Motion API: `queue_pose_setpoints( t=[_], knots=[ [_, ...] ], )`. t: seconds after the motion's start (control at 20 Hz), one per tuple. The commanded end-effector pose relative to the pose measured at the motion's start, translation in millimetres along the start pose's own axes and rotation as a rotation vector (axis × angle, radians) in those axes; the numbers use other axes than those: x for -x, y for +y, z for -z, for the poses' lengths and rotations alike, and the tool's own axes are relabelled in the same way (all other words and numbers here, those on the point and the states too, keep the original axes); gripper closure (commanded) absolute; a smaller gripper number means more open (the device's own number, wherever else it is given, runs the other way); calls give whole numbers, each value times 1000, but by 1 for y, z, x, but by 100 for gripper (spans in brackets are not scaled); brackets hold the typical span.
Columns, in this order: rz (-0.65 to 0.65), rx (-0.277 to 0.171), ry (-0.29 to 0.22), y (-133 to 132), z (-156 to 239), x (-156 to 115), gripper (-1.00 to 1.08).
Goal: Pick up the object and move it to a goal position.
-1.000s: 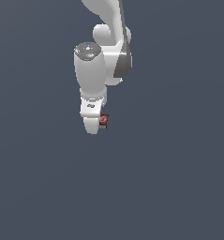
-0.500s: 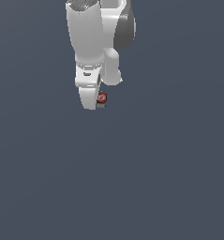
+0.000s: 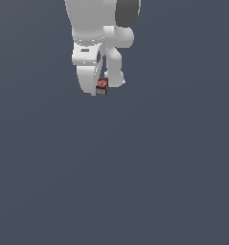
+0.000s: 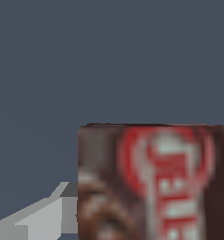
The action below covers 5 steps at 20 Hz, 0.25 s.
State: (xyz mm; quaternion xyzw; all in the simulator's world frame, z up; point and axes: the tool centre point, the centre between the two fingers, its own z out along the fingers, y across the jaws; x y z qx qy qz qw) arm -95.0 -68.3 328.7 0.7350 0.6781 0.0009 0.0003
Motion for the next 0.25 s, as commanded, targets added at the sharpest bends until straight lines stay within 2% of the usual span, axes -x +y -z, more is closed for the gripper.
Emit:
queue_pose_setpoints(
  t=[0.0, 0.2],
  knots=[
    [0, -1, 0, -3, 7, 1, 108],
    [-1, -1, 0, -5, 11, 2, 108]
  ],
)
